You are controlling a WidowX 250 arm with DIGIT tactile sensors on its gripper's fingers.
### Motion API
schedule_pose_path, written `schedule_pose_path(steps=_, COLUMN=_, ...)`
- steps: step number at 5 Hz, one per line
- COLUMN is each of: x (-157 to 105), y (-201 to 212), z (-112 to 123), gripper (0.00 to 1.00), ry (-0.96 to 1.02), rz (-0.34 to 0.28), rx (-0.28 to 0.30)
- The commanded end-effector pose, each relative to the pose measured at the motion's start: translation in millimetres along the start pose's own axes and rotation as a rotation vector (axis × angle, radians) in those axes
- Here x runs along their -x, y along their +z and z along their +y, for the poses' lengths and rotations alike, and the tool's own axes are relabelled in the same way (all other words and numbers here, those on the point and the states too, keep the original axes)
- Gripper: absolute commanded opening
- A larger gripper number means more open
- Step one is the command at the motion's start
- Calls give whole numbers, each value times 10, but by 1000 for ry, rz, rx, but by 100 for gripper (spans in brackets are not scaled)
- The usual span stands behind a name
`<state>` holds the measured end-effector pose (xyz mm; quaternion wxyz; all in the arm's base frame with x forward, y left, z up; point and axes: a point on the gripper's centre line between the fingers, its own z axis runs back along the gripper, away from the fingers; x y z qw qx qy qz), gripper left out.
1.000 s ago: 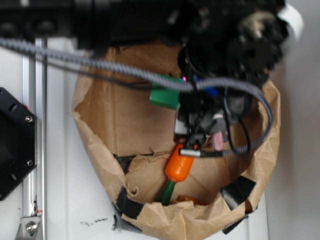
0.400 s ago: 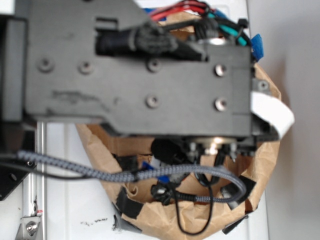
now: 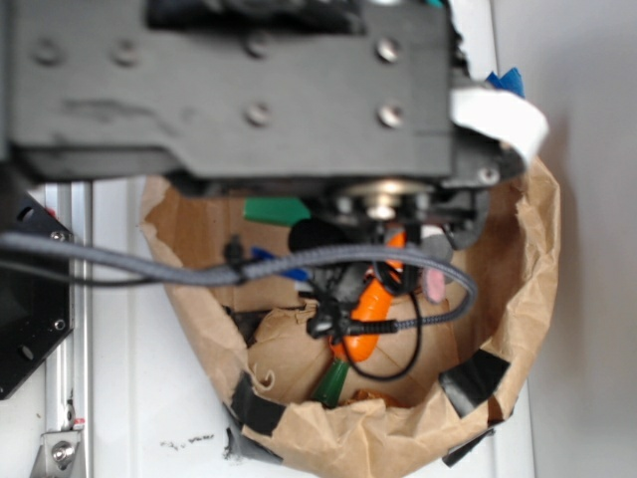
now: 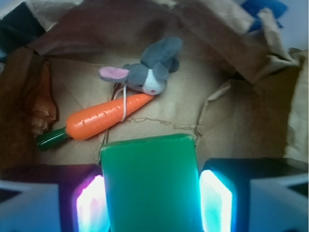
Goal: Grab the green block.
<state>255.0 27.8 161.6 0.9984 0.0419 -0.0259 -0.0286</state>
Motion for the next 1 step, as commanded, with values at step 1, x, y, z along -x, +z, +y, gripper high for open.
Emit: schedule_pose_path(steps=1, x=89, y=18, z=1, gripper=0, ry=70, rz=-46, rx=-47)
